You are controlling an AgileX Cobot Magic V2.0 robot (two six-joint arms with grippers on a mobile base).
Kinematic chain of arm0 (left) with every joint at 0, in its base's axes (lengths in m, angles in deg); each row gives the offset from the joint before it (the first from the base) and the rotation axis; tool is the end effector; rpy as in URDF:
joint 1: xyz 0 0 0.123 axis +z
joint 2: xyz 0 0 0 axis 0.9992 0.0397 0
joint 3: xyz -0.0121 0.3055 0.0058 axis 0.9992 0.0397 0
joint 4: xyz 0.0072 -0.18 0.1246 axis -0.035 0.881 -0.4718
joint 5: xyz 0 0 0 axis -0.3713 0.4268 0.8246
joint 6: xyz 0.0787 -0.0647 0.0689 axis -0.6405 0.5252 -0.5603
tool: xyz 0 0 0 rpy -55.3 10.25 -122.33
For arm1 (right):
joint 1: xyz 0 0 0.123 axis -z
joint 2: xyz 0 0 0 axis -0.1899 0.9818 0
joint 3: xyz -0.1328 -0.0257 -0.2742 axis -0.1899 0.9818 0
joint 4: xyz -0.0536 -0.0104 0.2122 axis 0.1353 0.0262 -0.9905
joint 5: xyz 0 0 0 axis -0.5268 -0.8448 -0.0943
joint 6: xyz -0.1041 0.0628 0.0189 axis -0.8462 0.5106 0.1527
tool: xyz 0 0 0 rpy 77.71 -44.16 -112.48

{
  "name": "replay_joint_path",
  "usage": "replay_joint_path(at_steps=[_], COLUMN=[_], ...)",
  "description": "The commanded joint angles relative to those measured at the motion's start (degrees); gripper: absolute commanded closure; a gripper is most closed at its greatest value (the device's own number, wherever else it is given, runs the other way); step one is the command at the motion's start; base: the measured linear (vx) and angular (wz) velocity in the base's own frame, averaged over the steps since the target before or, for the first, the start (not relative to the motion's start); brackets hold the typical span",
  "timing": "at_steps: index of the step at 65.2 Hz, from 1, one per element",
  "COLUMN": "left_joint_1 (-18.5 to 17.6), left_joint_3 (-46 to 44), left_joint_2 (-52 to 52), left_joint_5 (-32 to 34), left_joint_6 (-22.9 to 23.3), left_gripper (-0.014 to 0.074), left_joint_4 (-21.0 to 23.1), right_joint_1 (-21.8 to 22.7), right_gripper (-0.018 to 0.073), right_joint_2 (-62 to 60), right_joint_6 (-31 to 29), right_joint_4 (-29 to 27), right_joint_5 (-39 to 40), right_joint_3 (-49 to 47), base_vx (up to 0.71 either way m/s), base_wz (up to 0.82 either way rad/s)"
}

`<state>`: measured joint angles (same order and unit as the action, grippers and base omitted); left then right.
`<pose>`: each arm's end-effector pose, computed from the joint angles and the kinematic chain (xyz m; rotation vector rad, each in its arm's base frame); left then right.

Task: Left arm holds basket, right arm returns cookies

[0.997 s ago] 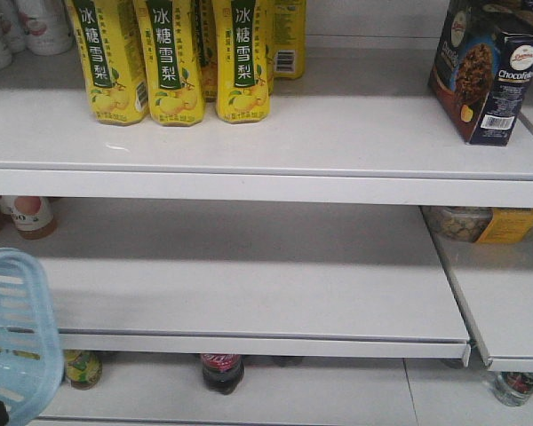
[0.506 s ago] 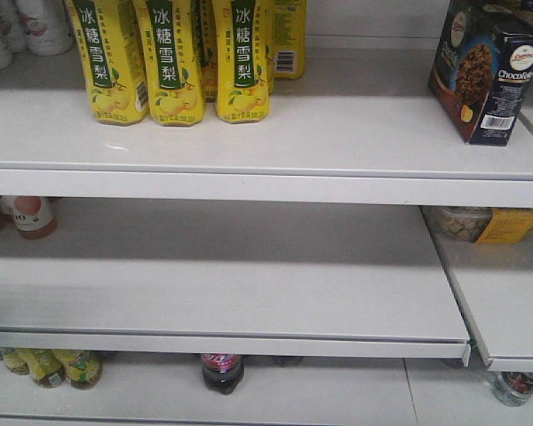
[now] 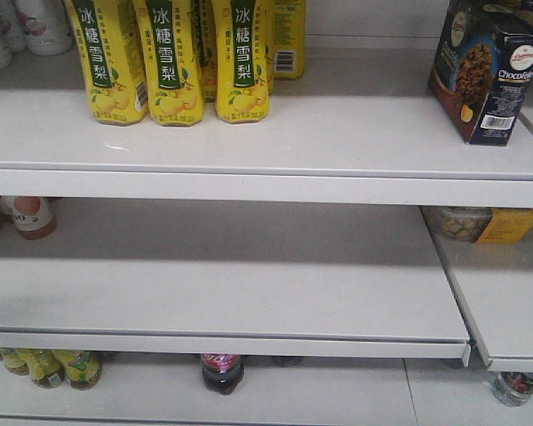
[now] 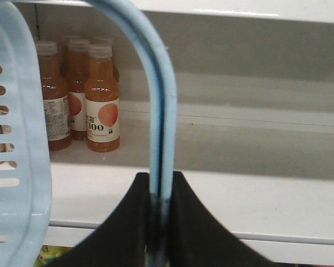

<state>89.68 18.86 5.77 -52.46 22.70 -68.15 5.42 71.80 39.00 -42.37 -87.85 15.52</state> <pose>0.0340 0.0008 0.1816 -0.1148 1.6979 -0.0553 0.0296 0.0024 0.2262 -0.0957 1.6007 0.0524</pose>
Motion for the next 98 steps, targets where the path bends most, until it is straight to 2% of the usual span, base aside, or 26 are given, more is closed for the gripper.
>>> replay_joint_path(at_steps=[1,19,36,98], left_joint_1=[0.1,-0.2,-2.0,-1.9], left_joint_3=[-1.6,-1.5,-1.5,-1.6], left_joint_2=[0.1,0.1,-1.1,-1.0], left_joint_5=[6.6,8.5,8.6,8.5], left_joint_6=[-4.9,-4.9,-4.9,-4.9], left_gripper=[0.0599,0.0599,0.0599,0.0599], left_joint_4=[2.5,1.8,1.5,1.5], right_joint_1=[0.3,0.3,0.3,0.3], right_gripper=[0.0570,0.0570,0.0570,0.0570], right_joint_2=[0.7,0.7,0.7,0.7], right_joint_6=[-0.3,-0.4,-0.4,-0.4], right_joint_4=[0.2,0.2,0.2,0.2], right_joint_5=[4.0,4.0,4.0,4.0], right_joint_3=[-1.6,-1.6,-1.6,-1.6], base_vx=[0.00,0.00,0.00,0.00], base_wz=[0.00,0.00,0.00,0.00])
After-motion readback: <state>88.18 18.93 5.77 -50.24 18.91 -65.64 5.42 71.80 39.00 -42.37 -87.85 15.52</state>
